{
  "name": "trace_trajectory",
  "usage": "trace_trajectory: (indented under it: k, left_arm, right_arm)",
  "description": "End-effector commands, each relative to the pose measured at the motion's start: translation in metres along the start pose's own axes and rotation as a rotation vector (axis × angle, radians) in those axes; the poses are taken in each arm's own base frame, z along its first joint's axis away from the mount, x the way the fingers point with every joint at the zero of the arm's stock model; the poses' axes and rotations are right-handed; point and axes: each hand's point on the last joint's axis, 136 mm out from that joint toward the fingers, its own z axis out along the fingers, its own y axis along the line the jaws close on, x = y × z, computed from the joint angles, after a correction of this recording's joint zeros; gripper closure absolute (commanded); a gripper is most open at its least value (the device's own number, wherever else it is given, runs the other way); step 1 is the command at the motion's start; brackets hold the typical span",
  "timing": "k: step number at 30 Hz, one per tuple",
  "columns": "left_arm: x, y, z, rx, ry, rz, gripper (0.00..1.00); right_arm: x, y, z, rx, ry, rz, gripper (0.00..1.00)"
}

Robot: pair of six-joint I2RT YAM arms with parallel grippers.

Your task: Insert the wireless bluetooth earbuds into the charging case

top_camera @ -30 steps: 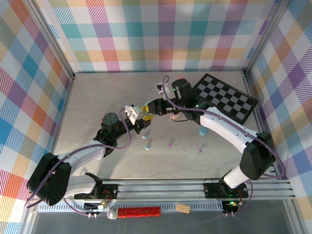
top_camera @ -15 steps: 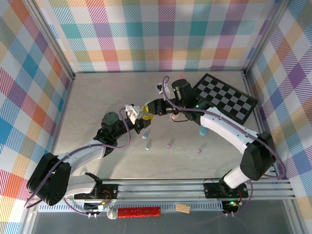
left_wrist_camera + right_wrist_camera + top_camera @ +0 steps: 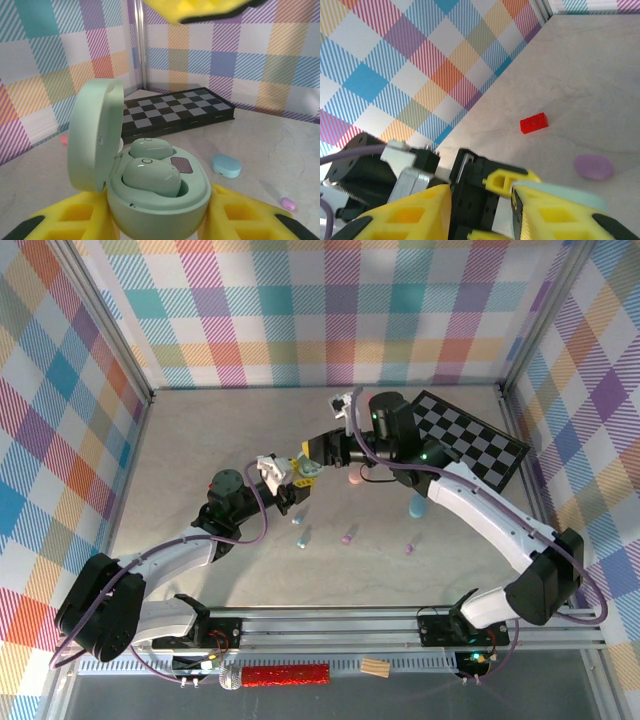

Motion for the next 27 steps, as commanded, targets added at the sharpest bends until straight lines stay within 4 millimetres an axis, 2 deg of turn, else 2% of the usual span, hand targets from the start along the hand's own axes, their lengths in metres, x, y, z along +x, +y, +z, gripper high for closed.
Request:
trace_trajectory:
  k: [1,5,8,15,24,27]
  left_arm:
    - [-0.024,-0.012,0.002,0.056,-0.057,0.055,0.62]
    - [-0.027,-0.012,-0.001,0.052,-0.057,0.057,0.62]
    - [-0.03,-0.01,-0.003,0.037,-0.059,0.057,0.62]
    - [-0.032,-0.004,-0.004,-0.003,-0.063,0.04,0.63]
    - [-0.04,-0.004,-0.003,0.003,-0.104,-0.001,0.63]
    - [-0.048,-0.006,-0.005,0.013,-0.148,-0.018,0.63]
  right_arm:
    - [-0.004,-0.013,0.009,0.06,0.044,-0.002,0.62]
    - [-0.001,-0.021,0.022,0.057,0.077,0.036,0.62]
    - [0.002,-0.018,0.023,0.038,0.091,0.042,0.62]
    - [0.01,-0.016,0.01,0.047,0.078,0.028,0.61]
    - [0.007,-0.017,-0.011,0.036,0.018,0.083,0.61]
    - [0.005,-0.024,-0.017,-0.032,-0.006,0.212,0.51]
